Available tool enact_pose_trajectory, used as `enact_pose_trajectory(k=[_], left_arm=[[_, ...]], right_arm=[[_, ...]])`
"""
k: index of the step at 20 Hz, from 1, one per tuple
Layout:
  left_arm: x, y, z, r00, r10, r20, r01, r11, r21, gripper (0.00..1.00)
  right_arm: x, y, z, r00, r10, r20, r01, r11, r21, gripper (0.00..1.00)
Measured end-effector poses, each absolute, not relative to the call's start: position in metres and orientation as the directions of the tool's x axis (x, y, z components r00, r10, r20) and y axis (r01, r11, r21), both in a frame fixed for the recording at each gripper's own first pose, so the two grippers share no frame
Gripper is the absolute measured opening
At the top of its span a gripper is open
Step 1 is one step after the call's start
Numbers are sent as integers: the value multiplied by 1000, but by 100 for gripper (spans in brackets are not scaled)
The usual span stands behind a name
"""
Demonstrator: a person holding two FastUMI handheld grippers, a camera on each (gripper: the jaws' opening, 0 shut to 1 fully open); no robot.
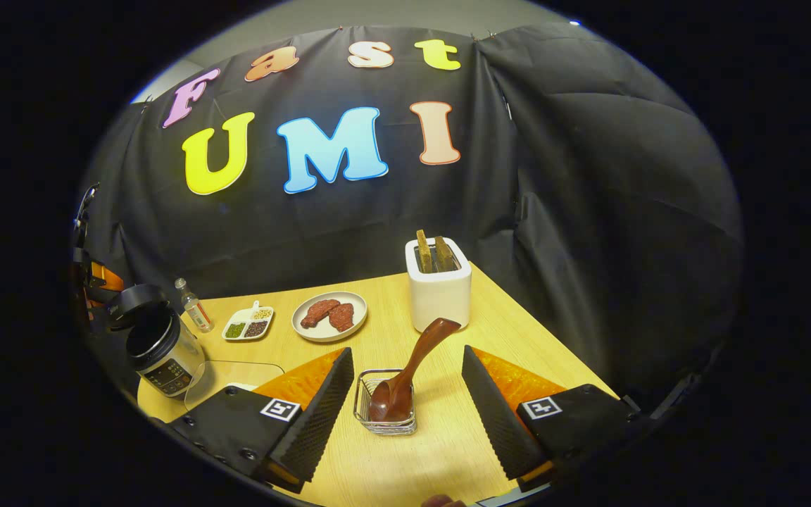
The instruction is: Close the left gripper, press the button to open the rice cooker; take a wooden spoon from the chopstick holder with the right hand, scoop a spoonful of rice and pour it into the rice cooker, then put the wooden spoon back into the chopstick holder.
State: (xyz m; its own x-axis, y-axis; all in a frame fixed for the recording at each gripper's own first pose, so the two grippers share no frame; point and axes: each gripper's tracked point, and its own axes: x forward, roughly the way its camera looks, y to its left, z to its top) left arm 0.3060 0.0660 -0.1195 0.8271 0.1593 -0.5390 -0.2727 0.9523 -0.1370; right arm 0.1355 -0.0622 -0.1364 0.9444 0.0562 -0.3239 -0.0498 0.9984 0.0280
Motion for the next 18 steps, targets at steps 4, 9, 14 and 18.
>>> enact_pose_trajectory(k=[4, 9, 14, 18], left_arm=[[303, 62, -132, 823, 185, -537, -287, 951, -114, 94], [290, 49, -167, 800, 208, -563, -275, 961, -36, 95], [287, 45, -185, 796, 233, -559, -265, 964, 24, 92], [285, 46, -189, 794, 234, -561, -270, 963, 20, 92]], right_arm=[[143, -71, -140, 937, 72, -341, -64, 997, 35, 98], [158, -57, -146, 918, 151, -367, -143, 988, 50, 98], [168, -44, -149, 881, 232, -413, -241, 970, 32, 98], [171, -34, -155, 846, 296, -442, -320, 947, 22, 98]])
